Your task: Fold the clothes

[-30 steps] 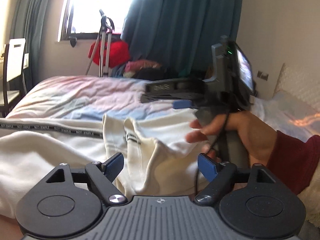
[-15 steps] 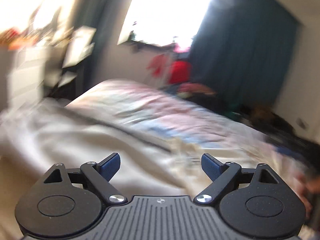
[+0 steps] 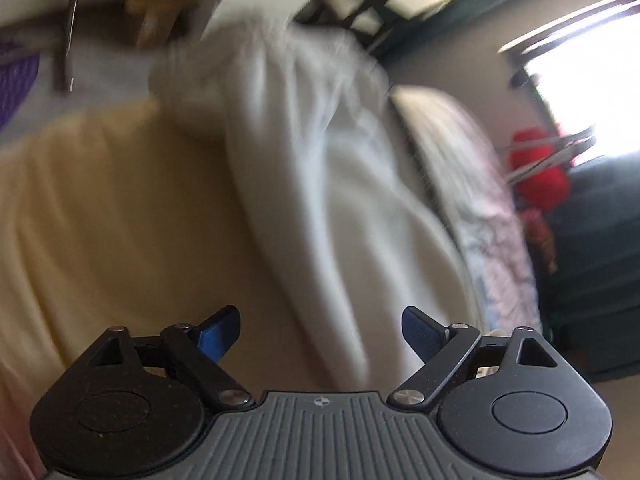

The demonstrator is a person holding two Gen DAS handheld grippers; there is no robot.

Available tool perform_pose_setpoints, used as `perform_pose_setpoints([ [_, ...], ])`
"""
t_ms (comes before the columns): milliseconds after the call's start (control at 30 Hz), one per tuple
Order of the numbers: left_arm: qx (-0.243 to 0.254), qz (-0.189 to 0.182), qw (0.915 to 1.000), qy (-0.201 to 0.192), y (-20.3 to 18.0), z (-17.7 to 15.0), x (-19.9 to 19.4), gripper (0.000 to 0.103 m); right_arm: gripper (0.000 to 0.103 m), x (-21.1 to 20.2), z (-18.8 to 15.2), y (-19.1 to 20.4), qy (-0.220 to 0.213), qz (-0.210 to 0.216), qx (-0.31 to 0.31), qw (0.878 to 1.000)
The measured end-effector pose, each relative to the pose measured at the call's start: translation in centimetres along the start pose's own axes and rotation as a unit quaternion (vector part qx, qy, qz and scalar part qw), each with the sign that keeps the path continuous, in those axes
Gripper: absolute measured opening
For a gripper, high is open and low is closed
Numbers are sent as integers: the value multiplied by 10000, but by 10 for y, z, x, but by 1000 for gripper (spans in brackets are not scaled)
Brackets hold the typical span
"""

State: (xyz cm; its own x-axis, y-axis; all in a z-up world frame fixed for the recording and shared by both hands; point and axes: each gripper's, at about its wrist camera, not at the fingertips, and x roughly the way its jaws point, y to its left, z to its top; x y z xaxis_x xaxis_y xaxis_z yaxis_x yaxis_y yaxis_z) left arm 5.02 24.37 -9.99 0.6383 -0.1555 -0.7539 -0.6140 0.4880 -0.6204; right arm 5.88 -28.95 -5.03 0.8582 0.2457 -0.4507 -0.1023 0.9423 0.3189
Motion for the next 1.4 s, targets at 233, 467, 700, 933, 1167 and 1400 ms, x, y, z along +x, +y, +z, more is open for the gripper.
perform_pose_setpoints([
  [233, -836, -322, 9954, -338, 12, 33, 21, 81, 84, 19, -7, -1, 307, 79, 29, 9995],
  [467, -678, -247, 9866, -1466, 17, 53, 12, 52, 84, 45, -16, 12, 689, 185, -222, 9972],
  [700, -2, -72, 9807, -1953, 8, 56, 0, 27, 84, 84, -40, 40, 1475, 286, -899, 9846],
  [933, 1070, -38, 9581, -2658, -38, 32, -19, 19, 84, 89, -43, 45, 1547, 149, -992, 9829],
  [1167, 2225, -356, 9085, -3519, -120, -21, -54, 18, 84, 46, -10, 1, 829, 63, -139, 9964],
  [1400, 2725, -675, 8737, -3972, -214, -112, -72, 14, 84, 13, 18, -57, 6, -446, 853, 9954],
])
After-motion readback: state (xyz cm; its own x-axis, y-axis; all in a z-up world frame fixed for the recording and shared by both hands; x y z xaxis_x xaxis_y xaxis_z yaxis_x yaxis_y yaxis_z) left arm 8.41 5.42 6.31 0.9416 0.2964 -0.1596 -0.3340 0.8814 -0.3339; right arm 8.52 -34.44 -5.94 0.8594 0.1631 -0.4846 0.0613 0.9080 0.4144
